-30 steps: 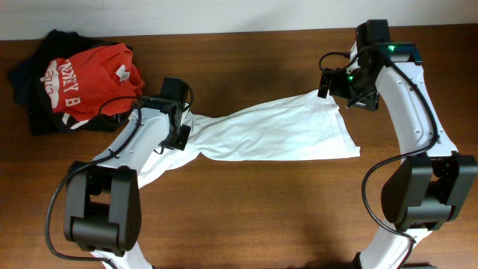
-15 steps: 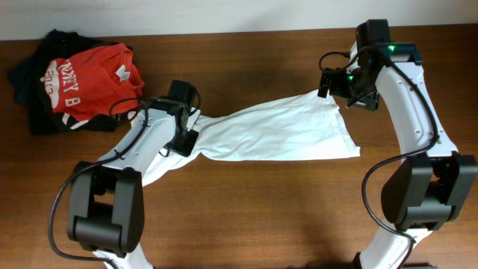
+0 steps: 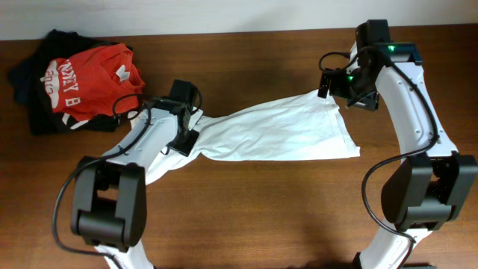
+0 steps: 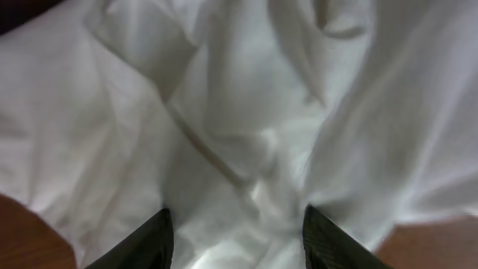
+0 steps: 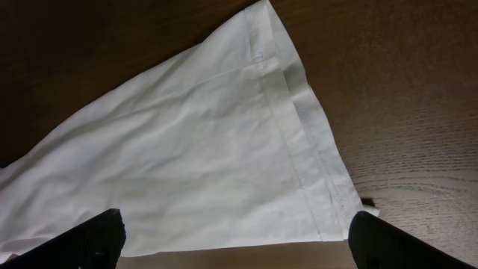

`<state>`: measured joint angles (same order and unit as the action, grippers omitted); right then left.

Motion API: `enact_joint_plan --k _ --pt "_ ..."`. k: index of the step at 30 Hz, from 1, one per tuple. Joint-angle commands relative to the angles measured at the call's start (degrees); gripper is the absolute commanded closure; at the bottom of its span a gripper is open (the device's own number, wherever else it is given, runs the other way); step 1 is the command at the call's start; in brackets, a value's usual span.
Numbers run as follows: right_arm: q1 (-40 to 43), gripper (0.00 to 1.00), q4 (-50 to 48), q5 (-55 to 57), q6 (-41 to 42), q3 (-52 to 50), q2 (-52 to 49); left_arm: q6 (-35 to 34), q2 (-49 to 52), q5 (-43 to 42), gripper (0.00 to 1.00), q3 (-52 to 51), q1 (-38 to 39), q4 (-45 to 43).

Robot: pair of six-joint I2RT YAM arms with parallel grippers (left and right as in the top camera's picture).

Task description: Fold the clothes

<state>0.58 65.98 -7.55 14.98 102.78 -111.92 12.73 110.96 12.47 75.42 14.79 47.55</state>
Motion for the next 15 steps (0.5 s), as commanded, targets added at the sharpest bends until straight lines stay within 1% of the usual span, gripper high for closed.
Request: enact_joint_plan --k 1,2,3,5,7,9,11,15 --pt "-0.63 0.01 0.2 0.52 -0.2 -0.63 0.74 0.76 3.34 3.45 0.47 0.35 0.07 -1.55" --pt "-0.63 0.01 0.2 0.52 -0.2 -0.63 0.74 0.13 3.37 3.45 0.55 0.37 0.07 -2.01" --pt "-0.63 0.01 0.2 0.5 -0.2 -0.63 0.74 -0.02 3.26 3.45 0.58 0.39 0.07 -2.49" --pt "-0.63 0.01 0.17 0.52 -0.2 -0.63 0.72 -0.76 3.23 3.45 0.59 0.39 0.07 -2.62" --pt "-0.63 0.01 0.17 0.52 -0.2 -0.63 0.66 -1.53 3.19 3.45 0.63 0.39 0.07 -2.56" --pt "-0.63 0.01 0.2 0.5 -1.14 -0.63 0.63 -2.23 2.89 3.45 0.64 0.39 0.07 -2.58" --pt "-0.63 0.01 0.2 0.52 -1.25 -0.63 0.61 -3.02 1.99 3.48 0.67 0.39 0.07 -2.71" --pt "-0.63 0.01 0.2 0.5 -1.25 -0.63 0.52 -3.5 -0.81 3.45 0.67 0.39 0.07 -3.45"
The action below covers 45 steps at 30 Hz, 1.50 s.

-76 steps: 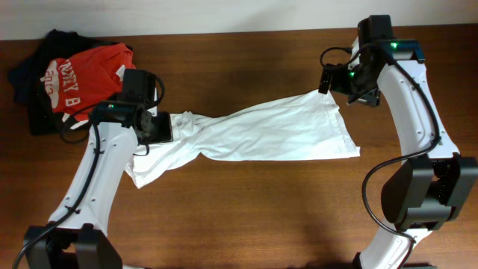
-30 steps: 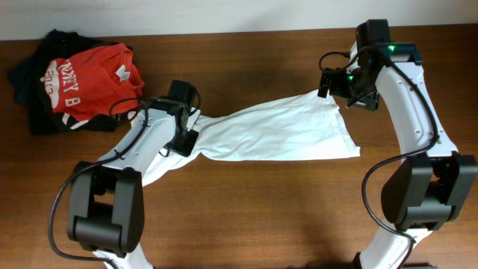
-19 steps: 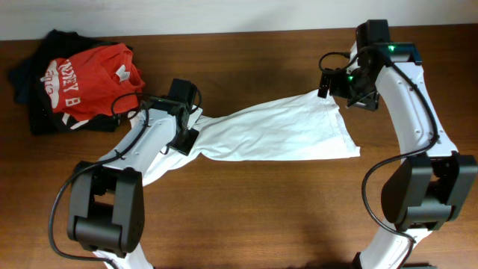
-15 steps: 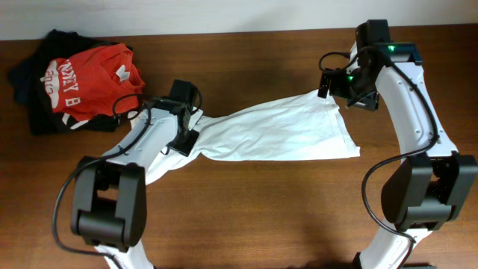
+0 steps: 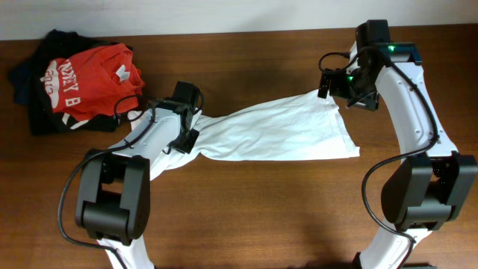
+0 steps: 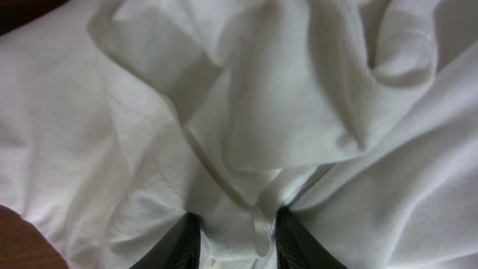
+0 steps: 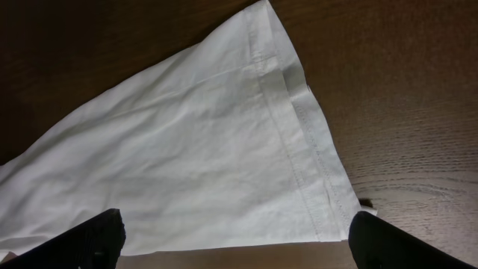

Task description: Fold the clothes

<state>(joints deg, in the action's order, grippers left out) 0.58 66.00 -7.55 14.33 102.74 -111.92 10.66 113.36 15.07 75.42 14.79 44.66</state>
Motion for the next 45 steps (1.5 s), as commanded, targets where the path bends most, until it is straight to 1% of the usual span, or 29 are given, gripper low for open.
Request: enact_joint_plan --k 1,5,8,10,11,12,14,17,18,21,22,25,27,30,33,37,40,42,45 --pt "-0.63 0.01 0.2 0.5 -0.59 -0.59 0.52 -1.4 -3.43 0.85 0.68 0.39 0.07 -0.52" --pt "-0.63 0.01 0.5 0.52 -0.59 -0.59 0.52 -1.4 -3.45 0.83 0.8 0.37 0.07 -0.52" --pt "-0.63 0.01 0.59 0.5 -0.59 -0.59 0.52 -1.4 -3.45 0.81 0.82 0.37 0.07 -0.48" --pt "-0.63 0.01 0.59 0.52 -0.59 -0.59 0.52 -1.4 -3.45 0.35 0.89 0.37 0.07 -0.46" --pt "-0.63 0.01 0.59 0.52 -0.59 -0.59 0.52 -1.4 -3.45 0.17 0.97 0.37 0.07 -0.48" --pt "-0.63 0.01 0.59 0.5 -0.59 -0.59 0.52 -1.4 -3.45 0.15 1.0 0.37 0.07 -0.48" --pt "-0.63 0.01 0.59 0.39 -0.55 -0.59 0.52 -1.44 -3.45 -0.02 1.0 0.37 0.07 -0.55" --pt "-0.61 0.01 -0.26 -2.23 -0.57 -0.57 0.55 -5.51 -4.66 -0.5 1.0 0.98 0.07 -0.11" --pt "-0.57 0.01 -0.76 -2.56 -0.57 -0.57 0.55 -7.3 -6.99 -0.94 1.0 1.6 0.13 0.81" --pt "-0.57 0.01 -0.9 -2.56 -0.59 -0.57 0.55 -7.82 -16.55 -5.01 1.0 1.81 0.17 1.95" --pt "-0.59 0.02 -0.76 -2.56 -0.59 -0.57 0.55 -8.57 -21.24 -5.01 1.0 1.81 0.17 3.04" --pt "-0.59 0.01 0.46 -2.58 -0.57 -0.57 0.55 -9.07 -30.6 -4.98 1.0 1.81 0.17 6.62" --pt "-0.59 0.01 1.55 -2.6 -0.57 -0.57 0.55 -11.61 -36.04 -5.03 1.0 1.81 0.17 9.73" --pt "-0.57 0.01 3.34 -4.59 -0.59 -0.52 0.68 -15.5 -43.67 -5.57 1.0 1.81 0.2 13.68" --pt "-0.57 0.01 4.15 -7.78 -0.59 -0.5 1.53 -17.0 -50.25 -9.6 1.0 1.81 0.17 16.59" --pt "-0.57 0.01 5.42 -7.91 -0.59 -0.5 3.26 -19.39 -58.27 -10.82 1.0 1.81 0.17 21.59" --pt "-0.59 0.01 5.92 -7.93 -0.57 -0.52 2.99 -19.76 -62.88 -15.78 1.0 1.77 0.17 23.61" --pt "-1.25 0.02 5.97 -7.91 -0.59 -0.59 2.78 -20.48 -63.23 -22.84 1.0 1.7 0.17 27.47" --pt "-2.23 0.01 5.07 -7.91 -0.59 -0.59 2.69 -20.5 -63.19 -30.03 1.0 1.33 0.17 30.91"
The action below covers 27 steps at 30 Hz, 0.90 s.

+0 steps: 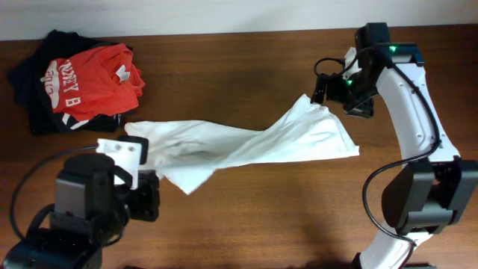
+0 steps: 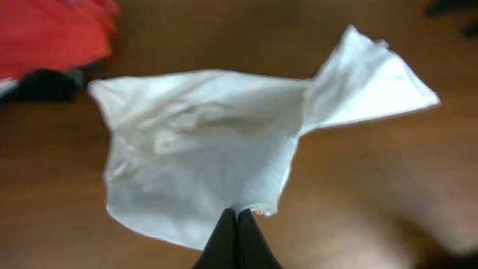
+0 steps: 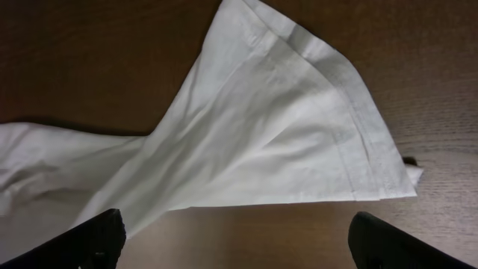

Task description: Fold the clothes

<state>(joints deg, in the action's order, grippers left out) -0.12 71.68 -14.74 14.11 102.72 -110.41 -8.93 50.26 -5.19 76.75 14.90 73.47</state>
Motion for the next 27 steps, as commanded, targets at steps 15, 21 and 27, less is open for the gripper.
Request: enact_joint_plan --k 15,21,27 --pt "-9.84 0.0 -18.43 14.38 1.79 -0.55 -8.04 -5.64 -0.09 -10.49 1.0 -5.38 0.07 11.19" --pt "-9.94 0.26 -26.23 14.16 2.34 -0.55 -15.32 -5.62 -0.09 -10.47 1.0 -10.14 0.07 7.67" --pt "-10.01 0.28 -30.25 14.4 6.58 -0.55 -21.11 -5.62 -0.09 -10.45 0.99 -12.17 0.07 5.2"
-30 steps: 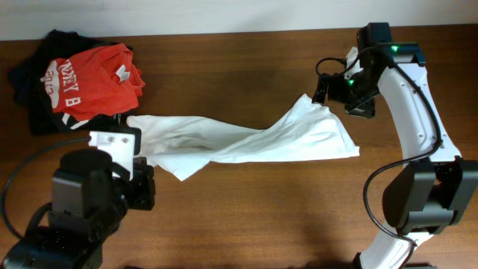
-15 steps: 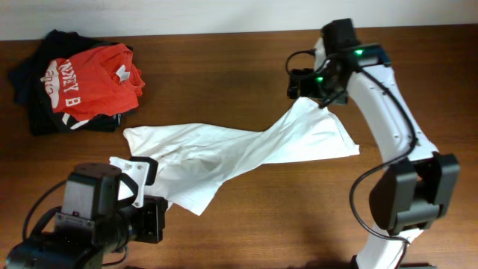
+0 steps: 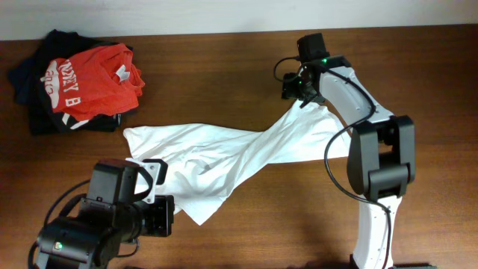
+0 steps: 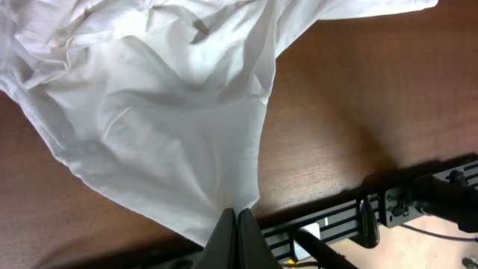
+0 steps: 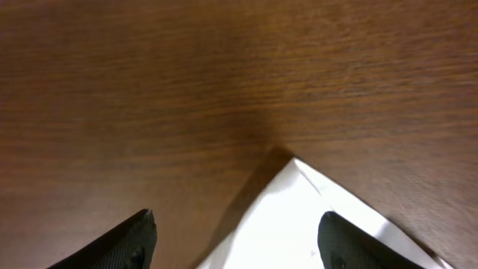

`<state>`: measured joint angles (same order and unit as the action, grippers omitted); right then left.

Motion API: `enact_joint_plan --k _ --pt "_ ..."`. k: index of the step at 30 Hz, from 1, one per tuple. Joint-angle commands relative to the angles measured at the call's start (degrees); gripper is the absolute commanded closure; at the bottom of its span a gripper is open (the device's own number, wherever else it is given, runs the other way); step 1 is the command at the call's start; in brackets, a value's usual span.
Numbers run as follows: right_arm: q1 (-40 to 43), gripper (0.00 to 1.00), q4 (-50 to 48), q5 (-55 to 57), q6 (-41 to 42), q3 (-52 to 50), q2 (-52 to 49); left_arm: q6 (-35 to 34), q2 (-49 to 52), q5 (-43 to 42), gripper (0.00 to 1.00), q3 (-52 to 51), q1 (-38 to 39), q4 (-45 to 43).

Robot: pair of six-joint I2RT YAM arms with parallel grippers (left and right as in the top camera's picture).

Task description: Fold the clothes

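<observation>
A white shirt lies twisted across the table, from the left to the far right. My left gripper is shut on its near edge, and the cloth fans out below the fingers. In the overhead view the left arm looms large at the front left and covers the grip. My right gripper is open, low over the shirt's far right corner, with one fingertip on each side. From overhead the right gripper sits at that corner.
A red shirt lies on a pile of dark clothes at the back left. The table's front edge and the metal frame below it show in the left wrist view. Bare brown wood fills the front right.
My right gripper has moved left, from beside the shirt's right hem to its far corner, still open. The left gripper has carried its hold nearer the front edge, and the shirt lies wider.
My left gripper was open on the bunched middle of the shirt, then shut on a fold there. It then held that fold at the front left, with the shirt dragged that way. The right gripper stayed open by the right hem and is now at the corner.
</observation>
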<state>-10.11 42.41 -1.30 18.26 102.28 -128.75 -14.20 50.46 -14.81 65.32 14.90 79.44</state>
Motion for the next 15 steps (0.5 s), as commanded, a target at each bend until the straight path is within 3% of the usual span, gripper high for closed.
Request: enact_joint_plan --k 1,12,15 --pt "-0.02 0.28 -1.46 0.96 2.43 -0.11 -3.37 -0.35 -0.28 -0.68 1.0 -0.79 0.07 -0.79" --pt "0.0 0.38 -2.29 6.58 2.4 -0.11 -4.22 -0.33 -0.28 1.09 0.99 -0.79 0.07 -1.44" --pt "0.0 0.5 -2.32 6.78 2.4 -0.11 -4.22 -0.33 -0.28 1.09 0.99 -0.79 0.07 -1.4"
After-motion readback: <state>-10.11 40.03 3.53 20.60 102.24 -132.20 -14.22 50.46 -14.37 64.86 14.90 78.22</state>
